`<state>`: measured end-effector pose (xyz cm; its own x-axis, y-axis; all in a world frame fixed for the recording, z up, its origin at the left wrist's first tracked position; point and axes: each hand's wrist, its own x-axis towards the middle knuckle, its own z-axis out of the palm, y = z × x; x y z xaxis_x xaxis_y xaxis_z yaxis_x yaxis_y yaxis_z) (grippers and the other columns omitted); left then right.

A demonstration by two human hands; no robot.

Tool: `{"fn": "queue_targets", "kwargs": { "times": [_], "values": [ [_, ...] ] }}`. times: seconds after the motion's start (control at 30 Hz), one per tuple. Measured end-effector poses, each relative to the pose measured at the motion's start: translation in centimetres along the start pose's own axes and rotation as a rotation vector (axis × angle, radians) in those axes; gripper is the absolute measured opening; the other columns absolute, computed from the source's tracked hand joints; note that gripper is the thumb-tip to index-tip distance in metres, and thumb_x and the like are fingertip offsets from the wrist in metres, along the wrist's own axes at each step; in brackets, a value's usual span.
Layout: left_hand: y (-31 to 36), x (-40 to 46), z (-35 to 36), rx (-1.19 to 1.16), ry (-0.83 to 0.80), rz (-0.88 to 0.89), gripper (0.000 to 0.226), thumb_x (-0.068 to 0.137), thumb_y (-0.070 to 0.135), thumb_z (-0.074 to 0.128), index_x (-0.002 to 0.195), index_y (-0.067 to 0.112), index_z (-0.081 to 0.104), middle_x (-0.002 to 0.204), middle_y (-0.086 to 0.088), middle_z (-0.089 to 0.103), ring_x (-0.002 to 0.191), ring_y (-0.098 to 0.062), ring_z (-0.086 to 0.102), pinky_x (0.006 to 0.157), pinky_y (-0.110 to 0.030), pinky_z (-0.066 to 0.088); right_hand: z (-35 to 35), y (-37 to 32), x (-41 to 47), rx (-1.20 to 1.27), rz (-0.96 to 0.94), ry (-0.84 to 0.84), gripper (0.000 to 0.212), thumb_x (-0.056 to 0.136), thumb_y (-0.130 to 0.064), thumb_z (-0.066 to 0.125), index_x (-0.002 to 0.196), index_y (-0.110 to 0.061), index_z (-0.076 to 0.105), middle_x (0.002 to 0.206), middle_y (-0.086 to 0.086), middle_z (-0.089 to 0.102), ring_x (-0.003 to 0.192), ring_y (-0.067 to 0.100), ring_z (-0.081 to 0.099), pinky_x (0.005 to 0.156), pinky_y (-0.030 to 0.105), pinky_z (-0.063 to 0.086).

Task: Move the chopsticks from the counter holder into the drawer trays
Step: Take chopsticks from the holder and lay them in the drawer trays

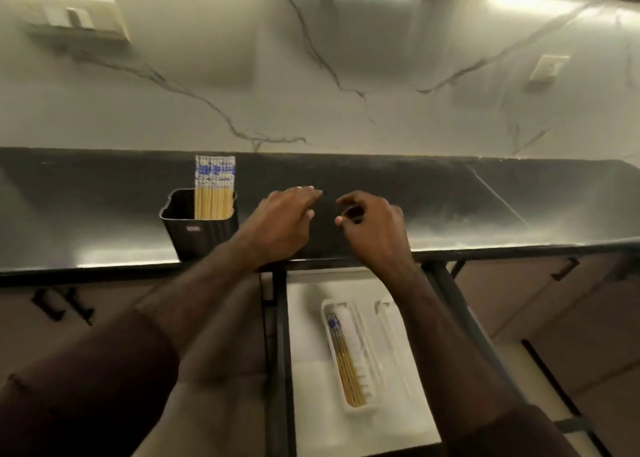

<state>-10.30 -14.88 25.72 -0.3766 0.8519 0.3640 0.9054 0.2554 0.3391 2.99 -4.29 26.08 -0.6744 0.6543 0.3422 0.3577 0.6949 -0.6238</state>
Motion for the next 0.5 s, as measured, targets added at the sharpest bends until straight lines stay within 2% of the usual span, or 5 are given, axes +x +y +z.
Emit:
{"fn": "queue_targets", "kwargs": {
  "times": [0.07, 0.17, 0.23, 0.4, 0.5],
  "values": [
    [-0.7, -0.4, -2.4, -0.007, 0.077, -0.018, 0.045, 0.095, 0.014, 0.051, 0.14, 0.011, 0.049, 0.145, -0.009, 0.052, 0.136, -0.022, 0.046, 0.114, -0.036, 0.034, -0.3, -2.4, 0.3, 0.047, -0.049, 0.024, 0.024, 0.085, -0.021, 0.069, 0.109, -0.023, 0.07, 0.095, -0.007, 0.073, 0.087, 0.007, 0.066, 0.086, 0.03, 0.054],
    [-2.2, -1.3, -5.3, -0.006, 0.179, -0.038, 0.042, 0.093, 0.01, 0.055, 0.135, 0.009, 0.055, 0.139, -0.01, 0.057, 0.132, -0.022, 0.051, 0.108, -0.023, 0.031, 0.2, -5.7, 0.8, 0.072, -0.107, 0.013, 0.024, 0.086, -0.021, 0.07, 0.11, -0.023, 0.07, 0.096, -0.007, 0.073, 0.085, 0.004, 0.065, 0.084, 0.024, 0.053],
    [-3.5, -2.3, -6.9, -0.005, 0.222, -0.058, 0.041, 0.092, 0.008, 0.057, 0.132, 0.008, 0.058, 0.137, -0.011, 0.059, 0.13, -0.022, 0.053, 0.106, -0.021, 0.031, 1.3, -7.8, 1.3, 0.086, -0.132, 0.001, 0.024, 0.086, -0.021, 0.07, 0.11, -0.022, 0.07, 0.096, -0.007, 0.073, 0.084, 0.005, 0.066, 0.082, 0.023, 0.052],
    [-8.5, -4.5, -11.1, -0.031, 0.29, -0.087, 0.041, 0.089, 0.003, 0.056, 0.129, 0.009, 0.061, 0.129, -0.01, 0.066, 0.12, -0.024, 0.062, 0.102, -0.031, 0.045, 5.8, -12.9, 3.0, 0.096, -0.157, -0.007, 0.023, 0.085, -0.022, 0.071, 0.108, -0.023, 0.07, 0.094, -0.007, 0.073, 0.075, 0.002, 0.063, 0.069, 0.012, 0.044],
    [-12.5, -5.3, -13.3, 0.003, 0.282, -0.077, 0.043, 0.089, 0.003, 0.056, 0.132, 0.007, 0.058, 0.134, -0.011, 0.061, 0.124, -0.023, 0.058, 0.105, -0.03, 0.041, 9.4, -16.0, 4.2, 0.093, -0.152, 0.008, 0.023, 0.085, -0.022, 0.071, 0.108, -0.024, 0.07, 0.095, -0.007, 0.074, 0.075, 0.002, 0.062, 0.064, 0.009, 0.041]
  ]
}}
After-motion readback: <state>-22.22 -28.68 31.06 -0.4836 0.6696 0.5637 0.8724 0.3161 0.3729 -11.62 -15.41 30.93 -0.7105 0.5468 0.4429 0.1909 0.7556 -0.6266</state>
